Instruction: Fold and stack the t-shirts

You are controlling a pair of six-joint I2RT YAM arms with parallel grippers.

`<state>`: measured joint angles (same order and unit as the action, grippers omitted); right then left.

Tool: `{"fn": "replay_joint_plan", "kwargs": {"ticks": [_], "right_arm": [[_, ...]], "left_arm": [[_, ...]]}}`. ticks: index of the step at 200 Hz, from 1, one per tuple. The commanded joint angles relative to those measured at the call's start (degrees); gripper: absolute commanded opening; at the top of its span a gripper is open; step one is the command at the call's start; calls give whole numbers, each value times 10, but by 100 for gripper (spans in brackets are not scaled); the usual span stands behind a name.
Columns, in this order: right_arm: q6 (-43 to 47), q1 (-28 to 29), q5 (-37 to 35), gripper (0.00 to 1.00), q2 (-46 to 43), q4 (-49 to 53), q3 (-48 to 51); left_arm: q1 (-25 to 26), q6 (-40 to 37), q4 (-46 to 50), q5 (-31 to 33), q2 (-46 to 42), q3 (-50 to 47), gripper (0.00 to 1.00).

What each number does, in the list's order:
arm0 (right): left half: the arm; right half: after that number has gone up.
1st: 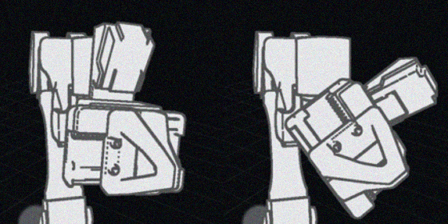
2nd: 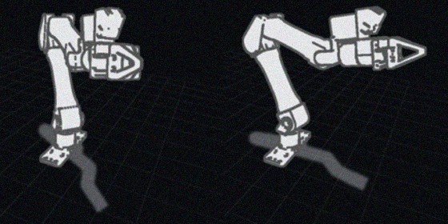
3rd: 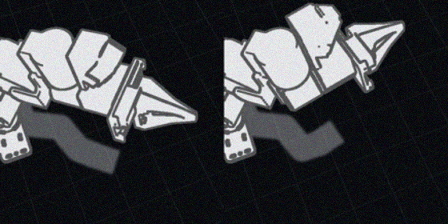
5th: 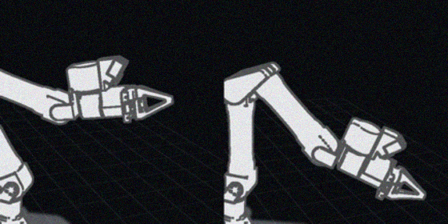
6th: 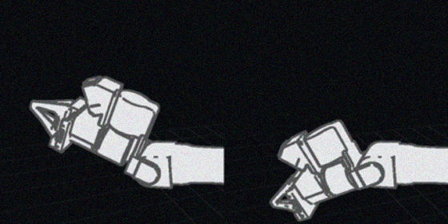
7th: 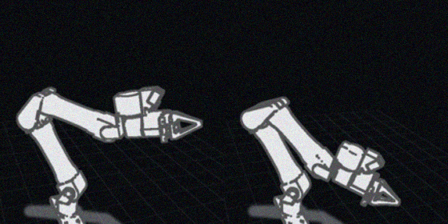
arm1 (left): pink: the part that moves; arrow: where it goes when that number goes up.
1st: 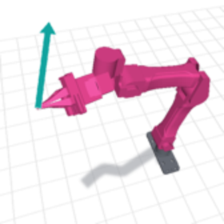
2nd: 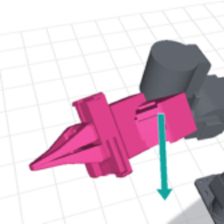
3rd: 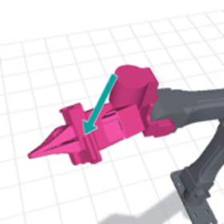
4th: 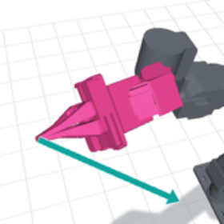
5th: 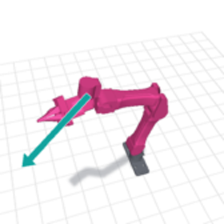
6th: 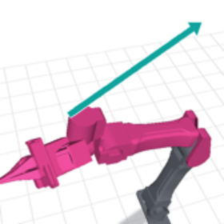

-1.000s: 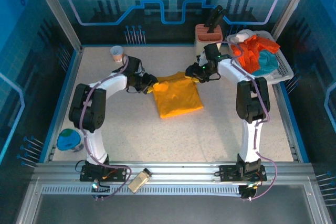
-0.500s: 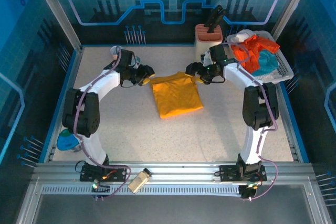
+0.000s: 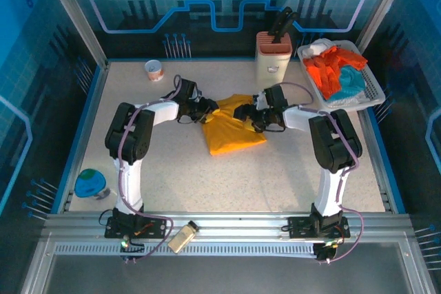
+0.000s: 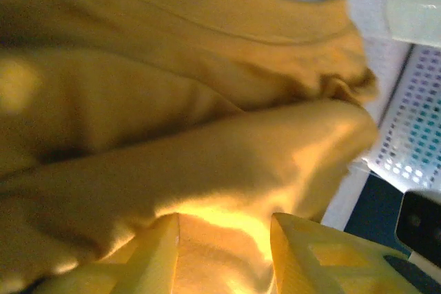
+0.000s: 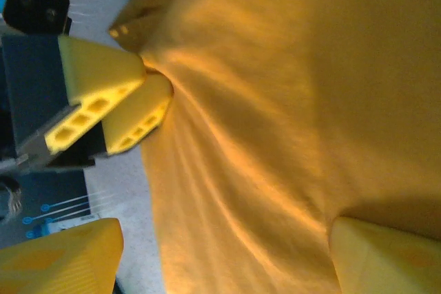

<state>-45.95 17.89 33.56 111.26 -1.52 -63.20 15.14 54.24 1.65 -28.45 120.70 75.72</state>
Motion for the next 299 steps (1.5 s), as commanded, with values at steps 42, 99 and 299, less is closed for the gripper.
{"fn": "replay_joint_plan", "kwargs": {"ticks": [42,99,299], "right_arm": [[-10,-15,13,79,11,-108,73],[-24,-16,30,79,-25,-119,77],[58,-35,39,82,-149,28,71]], "left_arm": [[-59,14,13,-11,33,35,38],[-100,-93,126,-17,-49,51,38],[35,-185,175,122,-85,-59,42]]}}
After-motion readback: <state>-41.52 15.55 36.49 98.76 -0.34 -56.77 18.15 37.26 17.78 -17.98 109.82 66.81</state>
